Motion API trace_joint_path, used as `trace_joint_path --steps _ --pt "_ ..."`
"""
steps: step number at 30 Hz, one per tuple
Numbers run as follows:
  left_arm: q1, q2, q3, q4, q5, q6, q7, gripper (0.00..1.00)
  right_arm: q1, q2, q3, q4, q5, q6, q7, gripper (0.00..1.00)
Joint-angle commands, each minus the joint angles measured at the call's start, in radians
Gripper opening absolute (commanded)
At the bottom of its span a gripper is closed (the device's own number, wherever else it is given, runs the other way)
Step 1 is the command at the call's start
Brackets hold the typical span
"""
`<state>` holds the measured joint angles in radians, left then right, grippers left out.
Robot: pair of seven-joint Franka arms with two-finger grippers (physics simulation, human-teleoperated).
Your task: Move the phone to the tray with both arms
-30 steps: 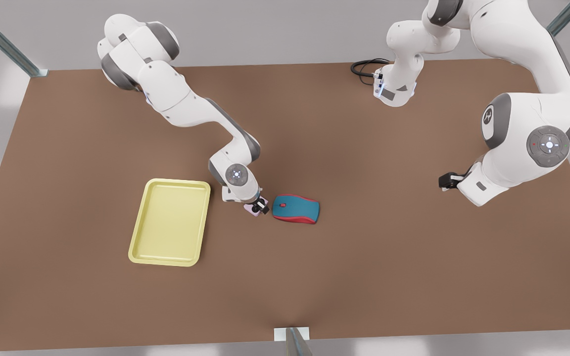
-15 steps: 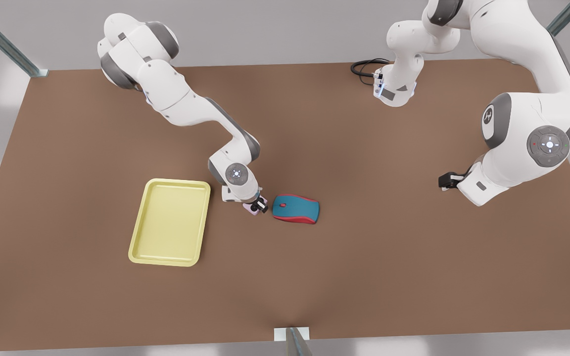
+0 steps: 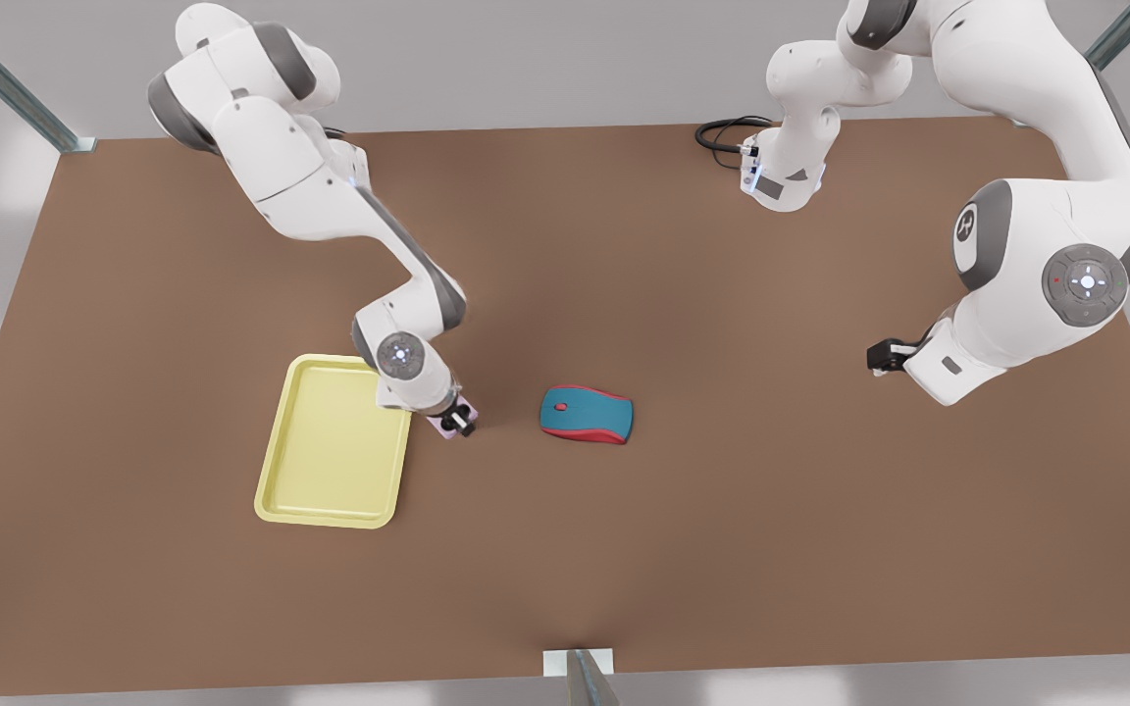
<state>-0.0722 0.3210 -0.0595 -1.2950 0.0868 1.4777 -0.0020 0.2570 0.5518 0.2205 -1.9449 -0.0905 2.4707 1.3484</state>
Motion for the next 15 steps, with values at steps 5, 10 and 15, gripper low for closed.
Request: trace_joint_path --steps 5,10,15 --pt "0.0 -0.002 0.0 0.002 0.001 -0.004 -0.018 1.0 -0.157 -0.115 0.0 -0.084 0.0 -0.128 -0.466 0.82" --pt "0.0 0.0 0.0 0.0 0.001 -0.002 -0.018 1.0 -0.275 -0.104 -0.001 -0.131 0.0 -0.128 -0.643 0.83" --pt "0.0 0.0 0.0 0.0 0.001 -0.002 -0.018 1.0 -0.298 -0.085 -0.004 -0.127 0.003 -0.125 -0.673 1.0"
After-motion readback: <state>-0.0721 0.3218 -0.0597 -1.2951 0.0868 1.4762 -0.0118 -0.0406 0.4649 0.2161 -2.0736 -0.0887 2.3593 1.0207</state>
